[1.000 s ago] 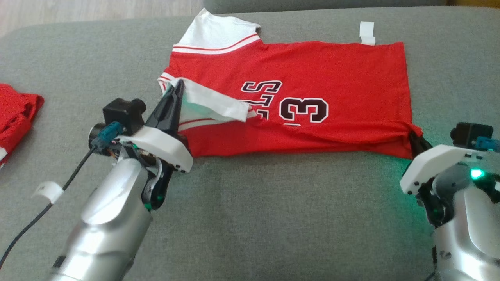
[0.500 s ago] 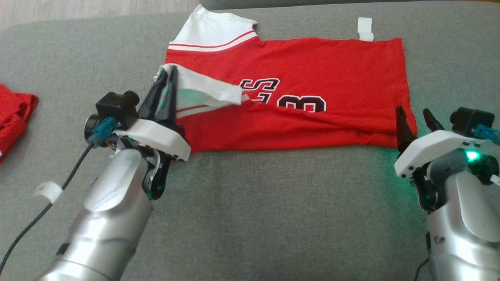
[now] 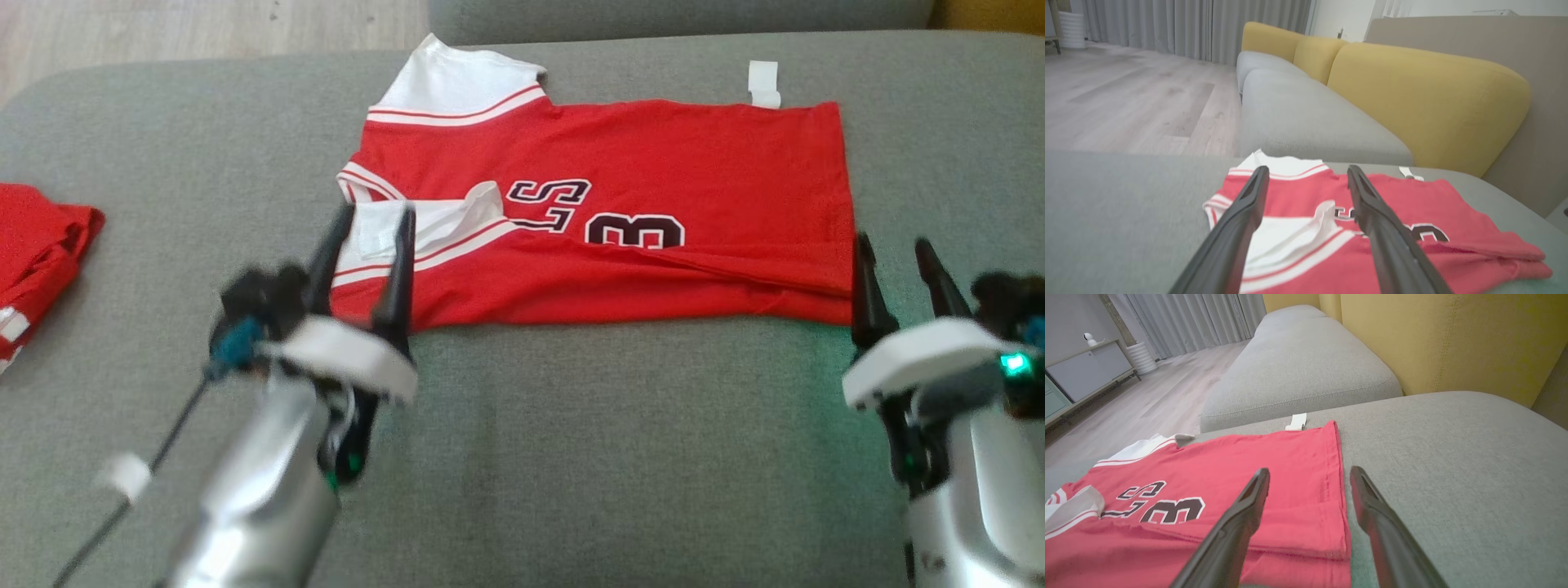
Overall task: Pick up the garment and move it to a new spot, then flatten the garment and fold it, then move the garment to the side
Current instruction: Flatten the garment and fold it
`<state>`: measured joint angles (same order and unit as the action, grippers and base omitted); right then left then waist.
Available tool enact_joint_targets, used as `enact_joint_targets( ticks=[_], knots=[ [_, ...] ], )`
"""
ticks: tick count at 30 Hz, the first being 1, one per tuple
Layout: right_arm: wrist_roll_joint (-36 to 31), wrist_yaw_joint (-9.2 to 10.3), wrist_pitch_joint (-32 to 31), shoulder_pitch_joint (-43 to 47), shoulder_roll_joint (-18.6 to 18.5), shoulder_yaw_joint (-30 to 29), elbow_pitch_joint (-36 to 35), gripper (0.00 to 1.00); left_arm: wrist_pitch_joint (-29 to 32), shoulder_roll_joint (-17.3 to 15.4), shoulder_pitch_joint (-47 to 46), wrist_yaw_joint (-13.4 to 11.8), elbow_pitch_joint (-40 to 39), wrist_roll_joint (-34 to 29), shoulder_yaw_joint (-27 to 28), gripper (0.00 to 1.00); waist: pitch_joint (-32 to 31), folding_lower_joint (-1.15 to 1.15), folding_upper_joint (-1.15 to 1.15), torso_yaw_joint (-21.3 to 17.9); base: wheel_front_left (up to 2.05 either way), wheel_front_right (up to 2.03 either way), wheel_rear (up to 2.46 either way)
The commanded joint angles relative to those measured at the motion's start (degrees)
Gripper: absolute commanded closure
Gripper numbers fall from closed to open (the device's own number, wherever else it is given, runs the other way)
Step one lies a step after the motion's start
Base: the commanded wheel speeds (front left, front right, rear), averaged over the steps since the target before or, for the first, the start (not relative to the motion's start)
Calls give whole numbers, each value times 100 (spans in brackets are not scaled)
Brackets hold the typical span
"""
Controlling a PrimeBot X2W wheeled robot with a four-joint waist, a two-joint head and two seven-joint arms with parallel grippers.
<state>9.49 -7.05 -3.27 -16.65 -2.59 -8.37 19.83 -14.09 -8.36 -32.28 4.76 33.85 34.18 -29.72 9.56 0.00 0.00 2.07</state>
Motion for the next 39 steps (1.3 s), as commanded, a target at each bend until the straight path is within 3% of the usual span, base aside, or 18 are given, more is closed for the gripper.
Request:
enact_joint_targets(
  ticks=[1, 9, 17, 23, 30, 32, 33, 39],
  knots=[
    [-32, -44, 37, 77, -29, 108, -365, 0, 59, -96, 120, -65, -291, 94, 169, 0, -31, 0, 0, 39, 0, 0, 0],
    [18, -44, -101, 815, -29, 41, -1176, 0, 620, -173, 1169, -646, -1021, 569, 396, 0, -19, 0, 0, 107, 0, 0, 0],
    [92, -44, -199, 944, -29, 146, -1394, 0, 990, -163, 1455, -1012, -1192, 1050, 758, 0, 92, 0, 0, 31, 0, 0, 0],
    [84, -44, -232, 889, -29, 152, -1404, 0, 1244, -62, 1325, -1145, -1090, 1384, 962, 0, 245, 0, 0, -68, 0, 0, 0],
    [69, -44, -268, 742, -29, 58, -1145, 0, 1290, 0, 1121, -1119, -989, 1497, 1013, 1, 400, 0, 0, -156, 0, 0, 0],
    [56, -44, -308, 677, -29, 39, -1022, 0, 1274, 14, 1070, -1108, -969, 1506, 1017, 61, 435, 0, 0, -171, 0, 0, 0],
    [48, -44, -319, 641, -29, 34, -964, 0, 1265, 18, 1051, -1100, -962, 1509, 1017, 99, 449, 0, 0, -175, 0, 0, 0],
    [79, -44, -392, 419, -29, 12, -566, 0, 1141, 7, 1009, -1011, -1044, 1482, 997, 100, 520, 0, 0, -170, 0, 0, 0]
  ],
)
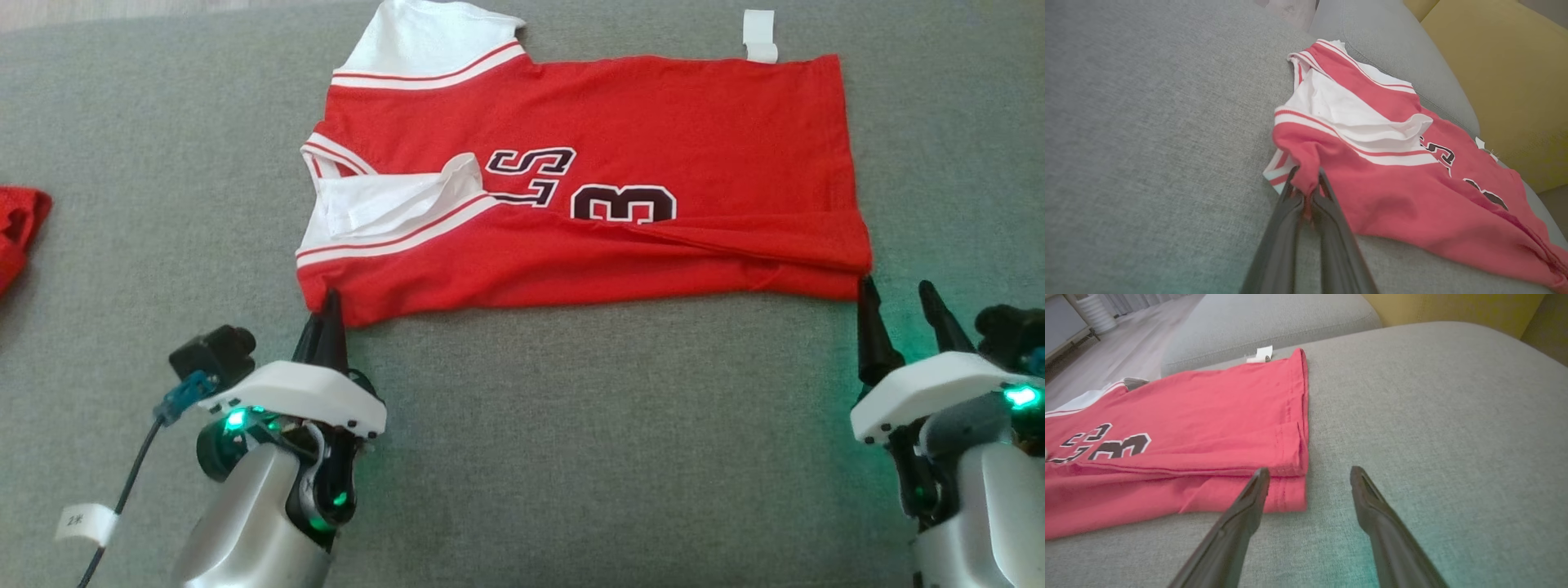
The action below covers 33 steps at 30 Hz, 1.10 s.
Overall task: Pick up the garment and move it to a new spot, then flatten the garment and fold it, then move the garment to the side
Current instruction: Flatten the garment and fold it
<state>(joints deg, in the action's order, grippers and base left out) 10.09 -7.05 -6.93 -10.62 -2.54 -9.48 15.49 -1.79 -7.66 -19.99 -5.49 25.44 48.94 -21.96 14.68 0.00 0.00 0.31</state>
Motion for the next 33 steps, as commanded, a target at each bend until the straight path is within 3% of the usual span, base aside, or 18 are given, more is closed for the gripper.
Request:
enact_joint_targets(
  ticks=[1, 12, 14, 15, 17, 18, 26, 33],
  knots=[
    [36, -44, -55, -219, -33, 129, -56, 0, -119, -70, -213, 20, -240, -4, 219, 100, 17, 0, 0, 17, 0, 0, 0],
    [98, -44, -323, -679, -33, 108, 873, 0, -192, -89, -39, -12, -788, -37, 154, 100, 63, 0, 0, 178, 0, 0, 0],
    [63, -44, -459, -737, -33, 113, 1050, 34, -182, -94, -19, -27, -886, -44, 137, 100, 64, 0, 0, 198, 0, 0, 0],
    [63, -44, -459, -737, -33, 113, 1050, 34, -182, -94, -19, -27, -886, -44, 137, 100, 64, 0, 0, 198, 0, 0, 0],
    [110, -44, -581, -778, -33, 145, 1151, 96, -185, -107, -17, -44, -991, -59, 130, 100, 60, 0, 0, 213, 0, 0, 0],
    [190, -44, -594, -801, -33, 161, 1158, 100, -192, -117, -21, -48, -1049, -62, 134, 100, 58, 0, 0, 215, 0, 0, 0],
    [575, -44, -593, -963, -33, 74, 545, 100, -202, -268, -92, -114, -1612, -113, 209, 100, -18, 0, 0, 177, 0, 0, 0],
    [719, -44, -1254, -864, -33, -137, -574, 100, -101, -509, -30, -214, -2405, -173, 277, 100, -123, 0, 0, 165, 0, 0, 0]
  ],
)
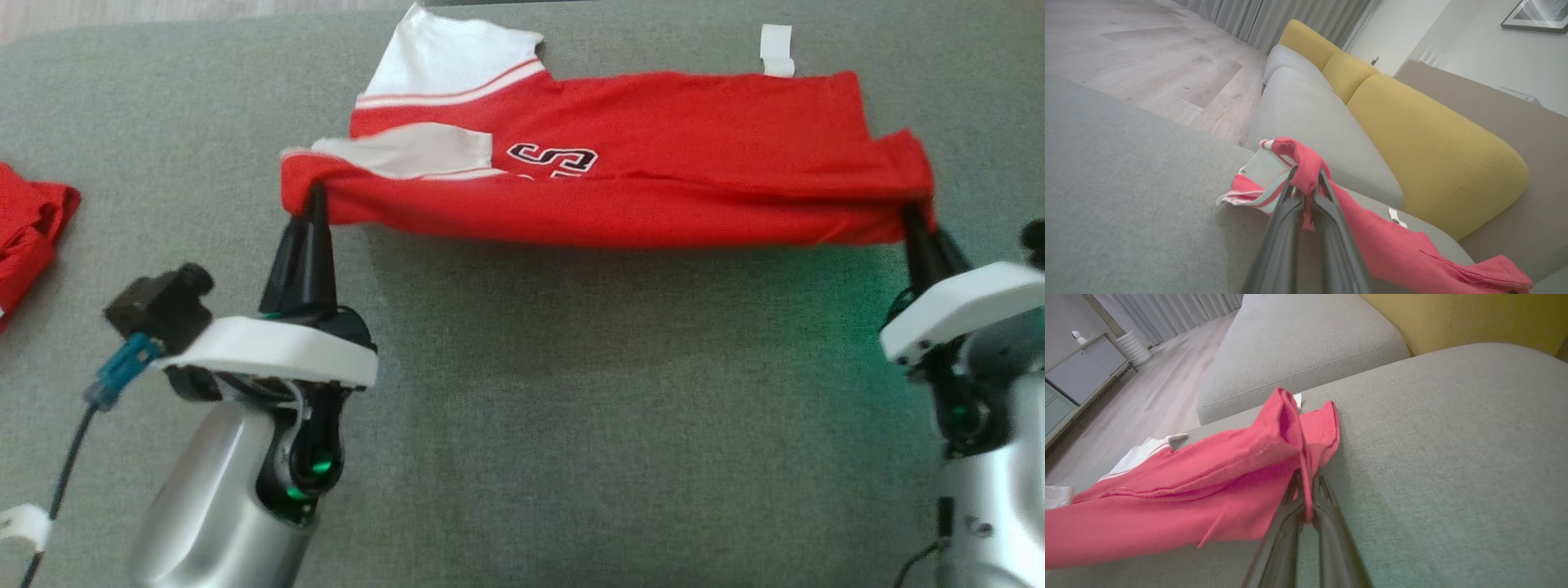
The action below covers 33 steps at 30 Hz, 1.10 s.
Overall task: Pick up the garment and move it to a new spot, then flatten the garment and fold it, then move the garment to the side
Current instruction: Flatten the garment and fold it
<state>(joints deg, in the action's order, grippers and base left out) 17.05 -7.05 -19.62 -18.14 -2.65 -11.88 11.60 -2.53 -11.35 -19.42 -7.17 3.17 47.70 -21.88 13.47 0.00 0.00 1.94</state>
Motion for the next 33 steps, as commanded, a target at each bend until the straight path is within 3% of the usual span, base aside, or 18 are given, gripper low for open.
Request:
enact_joint_targets(
  ticks=[1, 7, 18, 20, 21, 22, 23, 24, 33],
  knots=[
    [21, -44, -94, -49, -22, 57, -371, 100, 2, -177, -35, -73, -313, -40, 286, 100, -14, 0, 0, 6, 0, 0, 0],
    [3, -44, -909, 798, -22, -78, -1240, 100, 260, -417, 729, -256, -1038, -78, 113, 100, -48, 0, 0, 24, 0, 0, 0],
    [170, -44, -1036, 1816, -22, -186, -1628, 100, 161, -409, 1773, -497, -1339, -30, -29, 100, -125, 0, 0, 46, 0, 0, 0],
    [176, -44, -928, 1878, -22, -190, -1562, 41, 118, -390, 1829, -504, -1246, -23, -31, 100, -142, 0, 0, 45, 0, 0, 0],
    [174, -44, -876, 1900, -22, -186, -1530, 3, 87, -379, 1846, -505, -1181, -18, -22, 100, -149, 0, 0, 43, 0, 0, 0],
    [157, -44, -826, 1920, -22, -179, -1504, 0, 72, -389, 1859, -498, -1102, -31, -28, 73, -156, 0, 0, 39, 0, 0, 0],
    [139, -44, -782, 1938, -22, -166, -1482, 0, 51, -404, 1864, -489, -1025, -57, -36, 60, -162, 0, 0, 33, 0, 0, 0],
    [130, -44, -730, 1948, -22, -155, -1471, 0, 24, -411, 1863, -474, -959, -74, -42, 0, -166, 0, 0, 26, 0, 0, 0],
    [-96, -44, -284, 1888, -22, -236, -1687, 0, -48, -612, 1411, -333, -839, -259, 32, 0, -155, 0, 0, -36, 0, 0, 0]
  ],
)
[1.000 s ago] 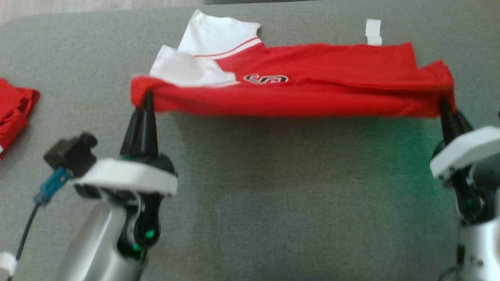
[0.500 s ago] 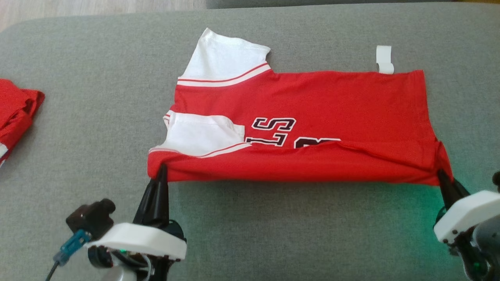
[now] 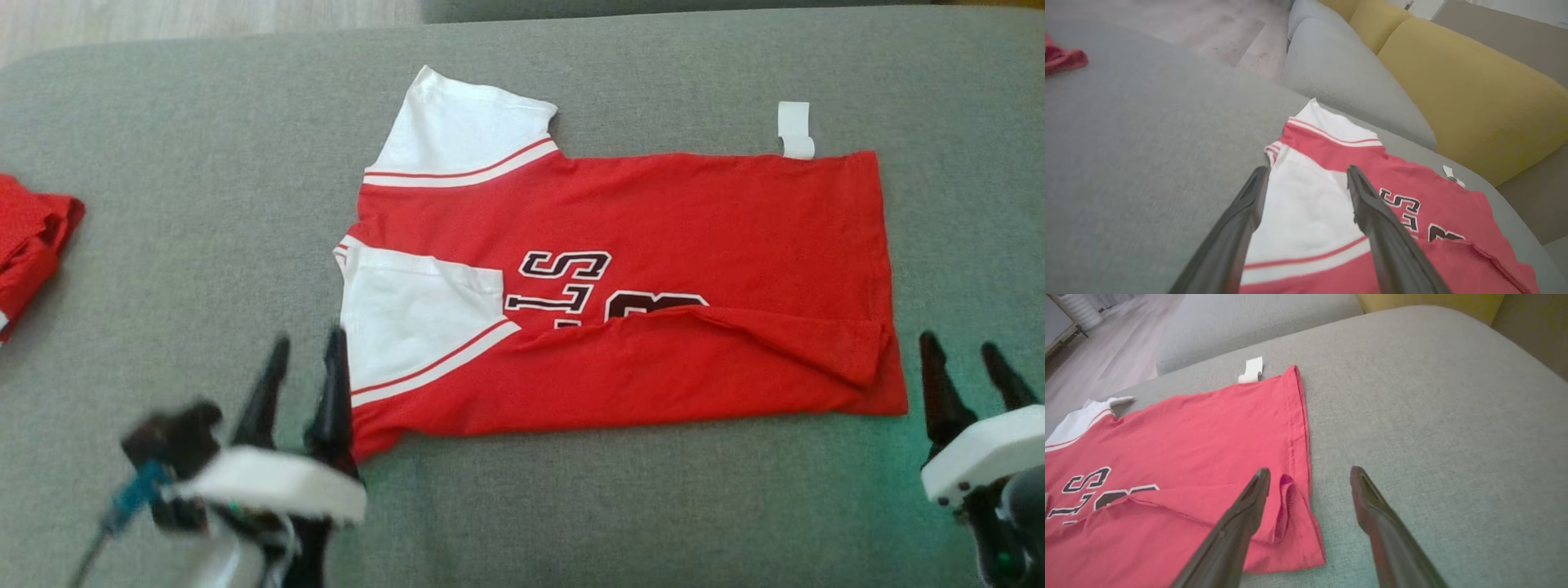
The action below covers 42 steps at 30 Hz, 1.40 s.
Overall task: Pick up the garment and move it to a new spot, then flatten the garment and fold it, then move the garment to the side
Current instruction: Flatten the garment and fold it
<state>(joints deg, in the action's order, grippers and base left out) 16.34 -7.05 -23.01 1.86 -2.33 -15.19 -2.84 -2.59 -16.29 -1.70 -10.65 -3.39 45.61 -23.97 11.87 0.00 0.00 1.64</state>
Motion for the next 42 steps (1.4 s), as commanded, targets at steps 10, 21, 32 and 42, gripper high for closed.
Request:
enact_joint_targets(
  ticks=[10, 21, 32, 42],
  knots=[
    [-359, -44, 424, -1077, -54, 490, -733, 0, 882, -898, -2944, 461, -56, -565, 318, 0, 453, 0, 0, -307, 0, 0, 0],
    [-354, -44, 662, -2205, -54, 1352, -600, 0, 2333, -1373, -5424, 1218, 1656, -1006, -206, 0, 1376, 0, 0, -1025, 0, 0, 0],
    [-213, -44, 808, -2638, -54, 1789, -609, 0, 3097, -1682, -5999, 1419, 3012, -1121, -464, 0, 2003, 0, 0, -1566, 0, 0, 0],
    [-150, -44, 905, -2723, -54, 1841, -531, 0, 3386, -1749, -6011, 1415, 3252, -1099, -574, 0, 2119, 0, 0, -1694, 0, 0, 0]
  ],
)
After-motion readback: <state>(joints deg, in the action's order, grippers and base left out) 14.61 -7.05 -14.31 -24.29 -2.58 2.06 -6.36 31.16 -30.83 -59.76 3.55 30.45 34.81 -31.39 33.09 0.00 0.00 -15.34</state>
